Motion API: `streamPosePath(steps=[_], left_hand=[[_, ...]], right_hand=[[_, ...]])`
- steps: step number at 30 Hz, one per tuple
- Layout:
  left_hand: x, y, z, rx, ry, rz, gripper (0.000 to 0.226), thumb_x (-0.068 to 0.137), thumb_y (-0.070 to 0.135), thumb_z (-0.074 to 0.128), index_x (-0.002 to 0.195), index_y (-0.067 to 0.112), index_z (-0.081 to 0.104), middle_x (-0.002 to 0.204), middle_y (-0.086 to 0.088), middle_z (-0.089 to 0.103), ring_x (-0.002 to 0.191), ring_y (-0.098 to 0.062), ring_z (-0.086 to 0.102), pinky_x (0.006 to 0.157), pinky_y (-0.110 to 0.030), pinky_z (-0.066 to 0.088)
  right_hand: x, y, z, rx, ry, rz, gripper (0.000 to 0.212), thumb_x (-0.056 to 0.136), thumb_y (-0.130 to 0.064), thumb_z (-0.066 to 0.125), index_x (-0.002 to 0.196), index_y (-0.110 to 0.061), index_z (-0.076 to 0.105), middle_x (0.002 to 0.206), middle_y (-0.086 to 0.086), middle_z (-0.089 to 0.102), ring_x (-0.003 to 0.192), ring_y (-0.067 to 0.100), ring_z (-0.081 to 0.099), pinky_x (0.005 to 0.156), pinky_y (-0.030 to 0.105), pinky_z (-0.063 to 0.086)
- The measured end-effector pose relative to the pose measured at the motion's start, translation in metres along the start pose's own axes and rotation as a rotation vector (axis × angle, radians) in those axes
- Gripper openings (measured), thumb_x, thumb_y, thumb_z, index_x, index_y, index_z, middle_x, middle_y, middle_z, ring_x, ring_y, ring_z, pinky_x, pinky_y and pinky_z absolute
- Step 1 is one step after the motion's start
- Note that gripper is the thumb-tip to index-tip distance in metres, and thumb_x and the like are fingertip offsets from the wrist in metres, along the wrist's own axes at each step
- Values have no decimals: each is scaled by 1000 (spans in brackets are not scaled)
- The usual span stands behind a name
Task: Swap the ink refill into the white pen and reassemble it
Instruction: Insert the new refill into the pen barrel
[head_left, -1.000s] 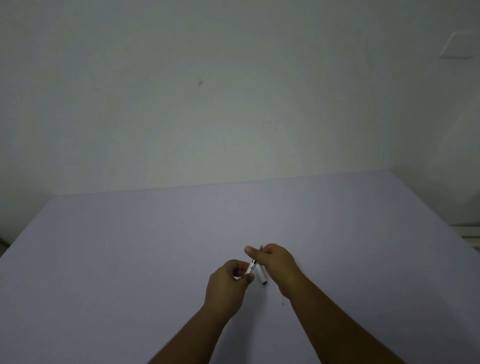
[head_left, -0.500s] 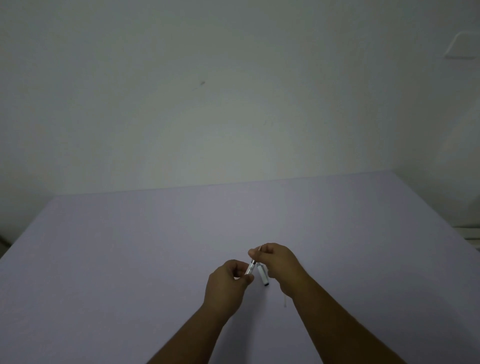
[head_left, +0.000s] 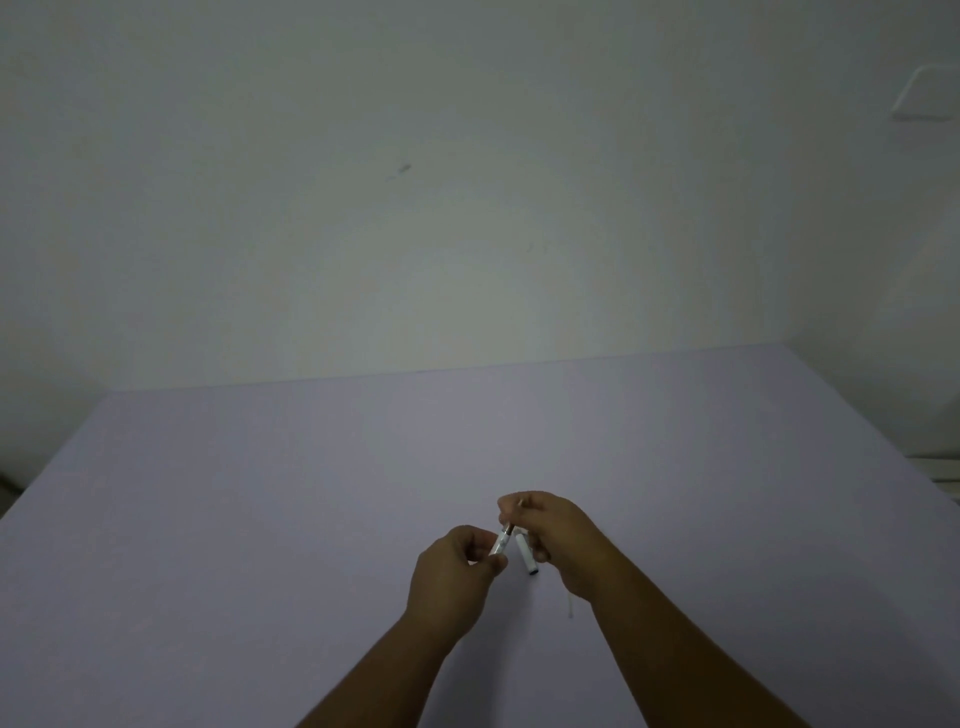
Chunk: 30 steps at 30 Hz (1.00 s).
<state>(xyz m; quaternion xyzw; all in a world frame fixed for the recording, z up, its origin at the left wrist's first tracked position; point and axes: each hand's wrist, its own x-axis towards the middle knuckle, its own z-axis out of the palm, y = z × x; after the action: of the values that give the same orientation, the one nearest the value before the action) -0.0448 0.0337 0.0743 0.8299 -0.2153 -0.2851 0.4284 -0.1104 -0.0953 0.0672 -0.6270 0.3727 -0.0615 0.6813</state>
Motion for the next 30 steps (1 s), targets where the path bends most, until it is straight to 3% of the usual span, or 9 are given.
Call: streamPosePath(steps=[2, 7, 11, 14, 16, 20, 24, 28, 30], left_hand=[[0, 0, 0, 16, -6, -2, 6, 83, 19, 67, 86, 24, 64, 78, 11, 64, 74, -11, 62, 59, -18, 43], [-2, 0, 0, 8, -21, -8, 6, 83, 20, 67, 85, 25, 64, 78, 11, 64, 75, -9, 61, 59, -18, 42], [-1, 1, -1, 8, -6, -12, 11, 82, 20, 68, 78, 29, 63, 77, 11, 65, 72, -7, 61, 56, -18, 40], [-1, 1, 1, 7, -5, -5, 9, 82, 20, 68, 81, 28, 64, 76, 14, 64, 71, -4, 60, 56, -17, 39], [-1, 2, 1, -10, -11, -14, 8, 82, 20, 68, 82, 27, 64, 77, 12, 65, 73, -6, 61, 57, -18, 41], [2, 4, 1, -16, -9, -28, 6, 81, 20, 69, 83, 25, 66, 76, 10, 65, 71, -9, 62, 56, -18, 42], [3, 2, 3, -20, -32, -27, 8, 81, 21, 69, 79, 28, 65, 76, 10, 66, 69, -8, 61, 56, -18, 42], [4, 1, 3, -29, -17, -38, 11, 80, 21, 69, 75, 29, 63, 75, 10, 66, 68, -8, 61, 56, -19, 43], [5, 1, 3, -6, 3, -22, 12, 80, 22, 69, 74, 30, 62, 73, 11, 65, 66, -4, 60, 54, -17, 39]], right_hand=[[0, -1, -1, -22, -19, -14, 10, 82, -22, 66, 74, -23, 69, 72, -3, 64, 63, 11, 51, 58, 23, 42], [1, 0, 0, -172, 47, 37, 29, 78, -46, 67, 67, -21, 60, 69, -4, 59, 63, 10, 49, 57, 23, 38], [2, 0, -7, -28, -39, 3, 10, 80, -26, 69, 73, -20, 70, 74, -1, 65, 61, 11, 47, 56, 23, 38], [3, -1, -6, -169, 43, 43, 27, 75, -42, 71, 64, -20, 60, 67, -4, 62, 59, 10, 48, 57, 25, 38], [3, -1, -6, -166, 30, 58, 29, 76, -47, 68, 69, -20, 62, 74, -2, 62, 64, 11, 50, 59, 24, 40], [3, -1, -9, -35, -23, 8, 8, 80, -24, 69, 75, -19, 71, 69, -3, 66, 62, 13, 49, 57, 25, 40], [4, -4, -8, -106, 3, 34, 22, 75, -33, 74, 64, -17, 64, 46, -12, 62, 52, 7, 48, 53, 24, 38], [6, -4, -10, -24, -28, 19, 8, 78, -22, 71, 74, -16, 70, 74, 3, 66, 60, 13, 48, 56, 24, 40], [8, -3, -8, 6, -4, 14, 9, 78, -13, 70, 70, -17, 71, 71, 4, 67, 61, 14, 48, 56, 25, 39]])
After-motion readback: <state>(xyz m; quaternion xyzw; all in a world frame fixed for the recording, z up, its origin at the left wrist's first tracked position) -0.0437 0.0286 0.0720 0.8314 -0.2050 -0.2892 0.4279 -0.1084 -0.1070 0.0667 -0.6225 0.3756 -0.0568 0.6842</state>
